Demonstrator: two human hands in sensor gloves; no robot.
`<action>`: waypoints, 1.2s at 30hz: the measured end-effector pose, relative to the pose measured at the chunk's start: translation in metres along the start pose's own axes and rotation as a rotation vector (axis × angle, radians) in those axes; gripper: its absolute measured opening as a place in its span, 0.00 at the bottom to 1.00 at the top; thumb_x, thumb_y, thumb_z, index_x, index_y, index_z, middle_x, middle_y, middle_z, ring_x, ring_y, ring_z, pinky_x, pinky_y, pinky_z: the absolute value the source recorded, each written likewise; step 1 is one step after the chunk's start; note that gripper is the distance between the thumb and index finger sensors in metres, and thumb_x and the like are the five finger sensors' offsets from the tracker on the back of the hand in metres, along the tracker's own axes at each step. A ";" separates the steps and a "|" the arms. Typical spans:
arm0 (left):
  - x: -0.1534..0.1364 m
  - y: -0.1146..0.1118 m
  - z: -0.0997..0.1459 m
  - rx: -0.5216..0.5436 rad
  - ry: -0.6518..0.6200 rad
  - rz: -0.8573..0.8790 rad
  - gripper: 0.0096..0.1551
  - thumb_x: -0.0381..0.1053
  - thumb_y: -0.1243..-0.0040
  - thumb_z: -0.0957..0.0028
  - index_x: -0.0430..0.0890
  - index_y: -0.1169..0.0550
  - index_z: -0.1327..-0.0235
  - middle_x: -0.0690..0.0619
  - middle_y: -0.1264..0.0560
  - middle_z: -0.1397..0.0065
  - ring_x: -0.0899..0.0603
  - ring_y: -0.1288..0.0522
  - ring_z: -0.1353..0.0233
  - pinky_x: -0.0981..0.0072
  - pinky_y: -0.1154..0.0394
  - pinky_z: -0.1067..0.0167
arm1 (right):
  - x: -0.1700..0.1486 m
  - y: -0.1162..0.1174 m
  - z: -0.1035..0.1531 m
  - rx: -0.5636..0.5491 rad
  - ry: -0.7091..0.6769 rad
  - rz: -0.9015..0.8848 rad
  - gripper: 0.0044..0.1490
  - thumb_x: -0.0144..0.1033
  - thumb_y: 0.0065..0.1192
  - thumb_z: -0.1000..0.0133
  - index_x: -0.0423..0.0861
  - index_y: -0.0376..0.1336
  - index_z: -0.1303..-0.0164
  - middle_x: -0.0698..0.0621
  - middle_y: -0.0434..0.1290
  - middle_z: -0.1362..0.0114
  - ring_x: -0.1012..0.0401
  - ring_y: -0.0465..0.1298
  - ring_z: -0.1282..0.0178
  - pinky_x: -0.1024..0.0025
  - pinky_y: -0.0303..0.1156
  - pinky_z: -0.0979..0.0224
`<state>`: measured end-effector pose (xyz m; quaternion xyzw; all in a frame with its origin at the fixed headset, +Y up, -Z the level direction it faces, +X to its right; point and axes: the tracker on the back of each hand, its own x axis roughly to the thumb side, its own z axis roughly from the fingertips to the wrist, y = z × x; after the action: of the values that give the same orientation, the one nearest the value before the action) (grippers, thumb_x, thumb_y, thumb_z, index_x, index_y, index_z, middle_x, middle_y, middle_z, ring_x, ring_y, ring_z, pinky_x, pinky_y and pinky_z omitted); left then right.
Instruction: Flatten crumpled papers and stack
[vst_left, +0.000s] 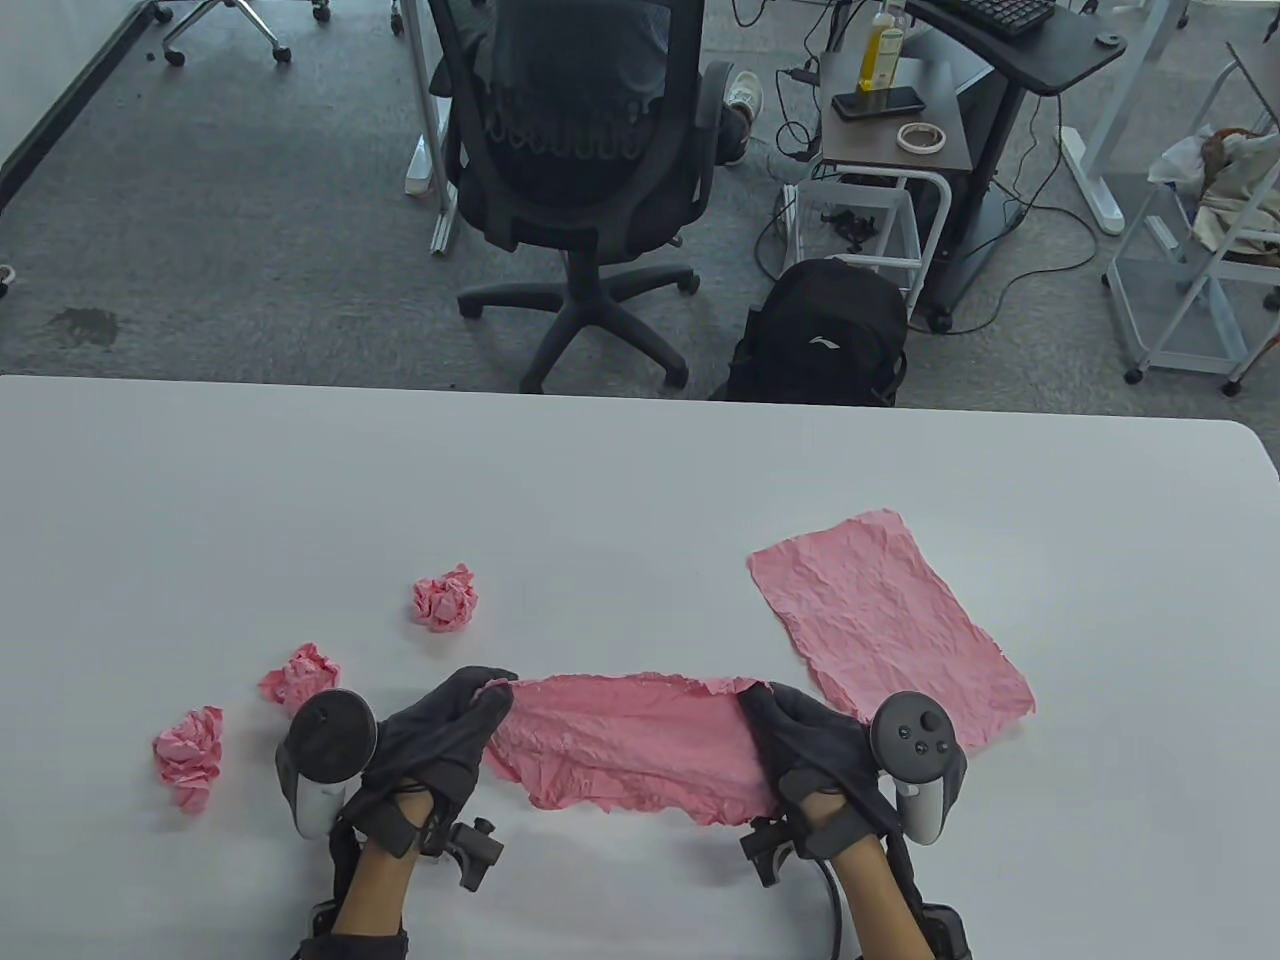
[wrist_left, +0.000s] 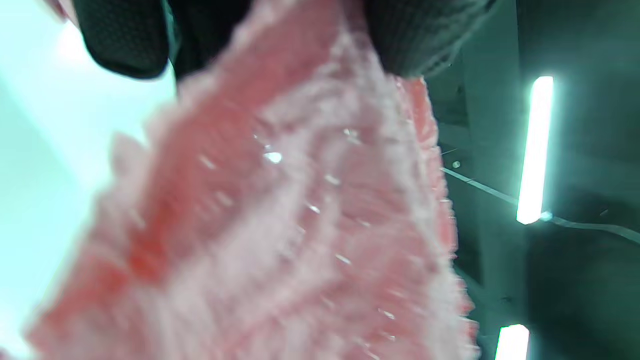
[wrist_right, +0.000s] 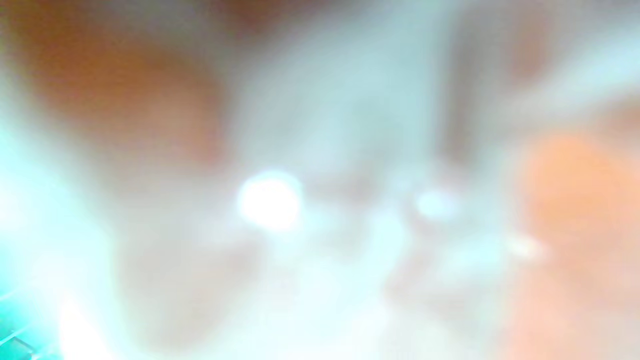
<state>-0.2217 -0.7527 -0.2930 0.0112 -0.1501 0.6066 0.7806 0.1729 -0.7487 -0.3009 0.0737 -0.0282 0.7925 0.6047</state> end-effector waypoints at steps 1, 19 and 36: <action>-0.002 -0.003 -0.002 -0.036 -0.001 0.109 0.24 0.57 0.45 0.41 0.52 0.24 0.33 0.45 0.30 0.26 0.31 0.28 0.24 0.27 0.34 0.33 | -0.001 0.000 -0.001 -0.010 -0.010 -0.038 0.29 0.53 0.60 0.43 0.41 0.75 0.51 0.62 0.82 0.80 0.68 0.82 0.89 0.66 0.81 0.77; -0.002 0.012 0.001 0.104 0.041 -0.181 0.25 0.56 0.37 0.44 0.47 0.19 0.39 0.55 0.13 0.62 0.56 0.11 0.79 0.66 0.14 0.76 | -0.019 0.011 -0.006 0.171 0.098 -0.457 0.26 0.31 0.62 0.44 0.45 0.63 0.35 0.43 0.78 0.44 0.61 0.84 0.74 0.75 0.81 0.74; 0.015 -0.077 -0.007 -0.453 0.090 -1.007 0.36 0.52 0.31 0.48 0.50 0.27 0.24 0.44 0.30 0.23 0.30 0.28 0.24 0.31 0.36 0.30 | -0.024 0.006 0.000 0.061 0.341 0.286 0.28 0.45 0.65 0.45 0.31 0.75 0.57 0.50 0.85 0.75 0.65 0.81 0.98 0.77 0.76 0.95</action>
<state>-0.1436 -0.7577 -0.2831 -0.1126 -0.2192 0.1111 0.9628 0.1733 -0.7736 -0.3045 -0.0479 0.0885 0.8716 0.4799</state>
